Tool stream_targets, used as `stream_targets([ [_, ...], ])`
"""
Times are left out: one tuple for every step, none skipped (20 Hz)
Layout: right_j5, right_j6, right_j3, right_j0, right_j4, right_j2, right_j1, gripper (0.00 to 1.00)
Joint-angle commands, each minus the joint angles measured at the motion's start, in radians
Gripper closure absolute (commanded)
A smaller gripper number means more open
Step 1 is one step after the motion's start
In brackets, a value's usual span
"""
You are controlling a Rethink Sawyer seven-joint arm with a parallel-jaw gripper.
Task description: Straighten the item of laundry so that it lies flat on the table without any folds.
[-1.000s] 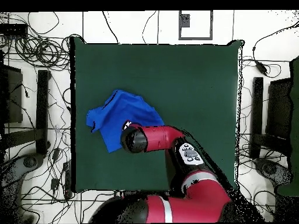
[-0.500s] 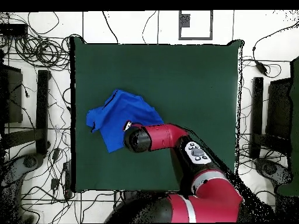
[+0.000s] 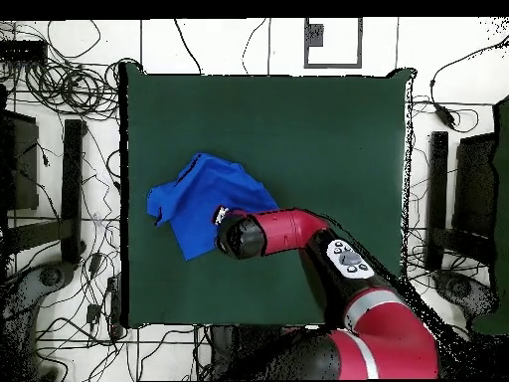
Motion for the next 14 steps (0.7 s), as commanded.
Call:
stream_targets([
  [-0.062,-0.185,-0.192,-0.136,-0.229,-0.116,0.224,0.00],
  [-0.057,-0.186,-0.192,-0.144,-0.237,-0.109,0.223,0.00],
  [-0.056,-0.184,-0.192,-0.148,-0.246,-0.105,0.222,0.00],
  [-0.050,-0.183,-0.191,-0.153,-0.253,-0.099,0.221,0.00],
  [-0.051,-0.180,-0.191,-0.156,-0.262,-0.095,0.220,0.00],
  [-0.045,-0.178,-0.190,-0.161,-0.269,-0.090,0.219,0.00],
  [-0.043,-0.175,-0.190,-0.164,-0.276,-0.087,0.218,0.00],
  [-0.040,-0.173,-0.189,-0.168,-0.282,-0.083,0.216,0.00],
  [-0.034,-0.174,-0.190,-0.173,-0.288,-0.078,0.215,0.00],
  [-0.030,-0.174,-0.190,-0.176,-0.295,-0.074,0.213,0.00],
  [-0.027,-0.177,-0.191,-0.182,-0.302,-0.069,0.213,0.00],
  [-0.023,-0.180,-0.192,-0.188,-0.308,-0.064,0.213,0.00],
  [-0.019,-0.188,-0.193,-0.197,-0.315,-0.056,0.214,0.00],
  [-0.012,-0.194,-0.193,-0.206,-0.321,-0.048,0.214,0.00],
])
